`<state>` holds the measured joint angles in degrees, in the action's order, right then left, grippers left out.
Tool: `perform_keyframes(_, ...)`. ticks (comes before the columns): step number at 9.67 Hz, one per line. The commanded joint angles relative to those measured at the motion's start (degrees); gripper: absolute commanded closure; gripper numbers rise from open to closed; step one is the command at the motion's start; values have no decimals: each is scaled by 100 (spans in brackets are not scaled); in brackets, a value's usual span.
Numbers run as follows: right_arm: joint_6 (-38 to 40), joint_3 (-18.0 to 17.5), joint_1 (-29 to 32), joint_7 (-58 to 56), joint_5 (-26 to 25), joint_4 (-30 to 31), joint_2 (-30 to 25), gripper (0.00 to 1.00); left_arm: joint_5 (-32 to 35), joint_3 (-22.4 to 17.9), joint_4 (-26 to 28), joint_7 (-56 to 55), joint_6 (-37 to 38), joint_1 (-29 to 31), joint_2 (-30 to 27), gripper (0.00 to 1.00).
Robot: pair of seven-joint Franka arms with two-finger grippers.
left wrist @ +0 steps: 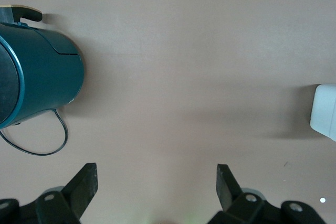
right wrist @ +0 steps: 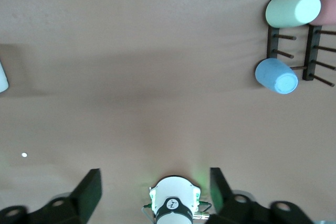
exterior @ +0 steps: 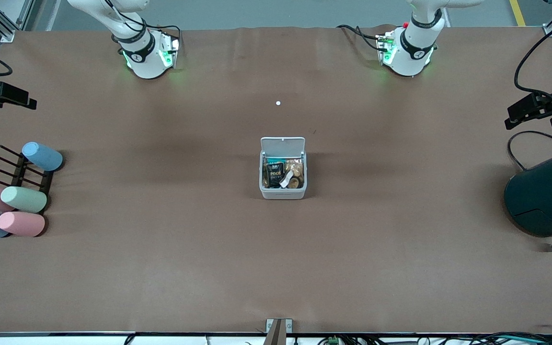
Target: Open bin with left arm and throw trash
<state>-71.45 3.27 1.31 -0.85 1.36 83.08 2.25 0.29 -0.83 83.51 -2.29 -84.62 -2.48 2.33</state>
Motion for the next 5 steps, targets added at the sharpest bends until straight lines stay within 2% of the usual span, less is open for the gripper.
perform_keyframes(1,-79,-55,-306,-21,-398,-80,-50,0,-90,4,-116,35,7,29,48,0)
perform_keyframes(3,-402,-46,-298,-47,-312,41,-75,0,-90,13,-116,61,7,55,48,0)
perform_keyframes(5,-676,-46,-281,-47,-303,497,-312,0,-55,4,-116,149,7,72,83,0)
